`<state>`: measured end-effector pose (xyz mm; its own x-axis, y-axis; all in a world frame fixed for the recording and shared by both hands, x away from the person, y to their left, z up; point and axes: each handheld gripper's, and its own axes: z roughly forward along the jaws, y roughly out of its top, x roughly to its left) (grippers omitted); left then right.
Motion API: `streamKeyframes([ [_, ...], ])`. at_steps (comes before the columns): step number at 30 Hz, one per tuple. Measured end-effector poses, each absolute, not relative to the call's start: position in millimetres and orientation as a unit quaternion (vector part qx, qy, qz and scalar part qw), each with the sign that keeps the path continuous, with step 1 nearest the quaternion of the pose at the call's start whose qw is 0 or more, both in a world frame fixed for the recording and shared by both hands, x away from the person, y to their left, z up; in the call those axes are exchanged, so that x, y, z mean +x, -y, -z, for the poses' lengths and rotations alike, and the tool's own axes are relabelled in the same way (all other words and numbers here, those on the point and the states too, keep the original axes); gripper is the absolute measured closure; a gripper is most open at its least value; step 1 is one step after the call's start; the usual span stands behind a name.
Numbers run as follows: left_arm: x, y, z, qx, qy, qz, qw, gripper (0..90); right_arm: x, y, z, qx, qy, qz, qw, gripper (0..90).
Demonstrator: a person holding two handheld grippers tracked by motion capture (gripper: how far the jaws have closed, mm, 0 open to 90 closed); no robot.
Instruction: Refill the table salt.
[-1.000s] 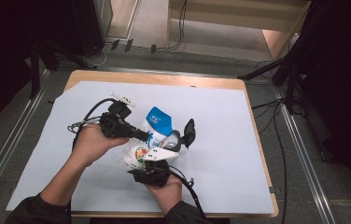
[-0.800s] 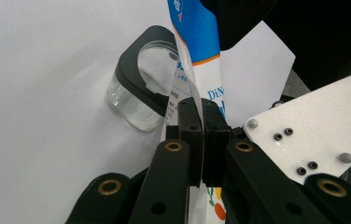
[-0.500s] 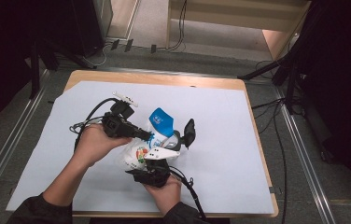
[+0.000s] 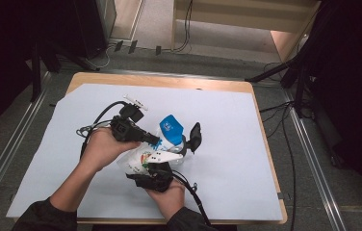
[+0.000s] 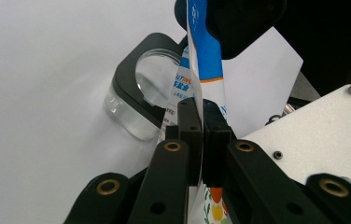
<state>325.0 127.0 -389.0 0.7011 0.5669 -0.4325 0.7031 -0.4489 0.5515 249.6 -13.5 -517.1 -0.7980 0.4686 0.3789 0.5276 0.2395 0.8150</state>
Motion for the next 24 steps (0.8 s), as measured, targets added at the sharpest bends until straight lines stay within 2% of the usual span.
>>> streamKeyframes([
  [4,326.0,-128.5,389.1,0.845,-0.374,0.093,0.37,89.8,252.1,12.7,515.9,-0.317,0.781,0.536,0.047,63.4],
  [10,325.5,-129.6,390.4,0.845,-0.368,0.095,0.378,84.6,251.5,13.1,514.4,-0.32,0.766,0.552,0.075,64.1],
  [14,325.9,-131.0,391.6,0.843,-0.369,0.099,0.379,83.4,252.7,14.8,514.2,-0.323,0.761,0.556,0.08,64.0],
  [19,325.6,-128.8,392.5,0.846,-0.371,0.089,0.372,89.7,252.7,14.7,514.2,-0.319,0.768,0.551,0.071,63.7],
  [24,324.5,-126.9,391.4,0.849,-0.37,0.09,0.367,90.0,251.4,12.8,512.5,-0.305,0.784,0.538,0.051,59.7],
])
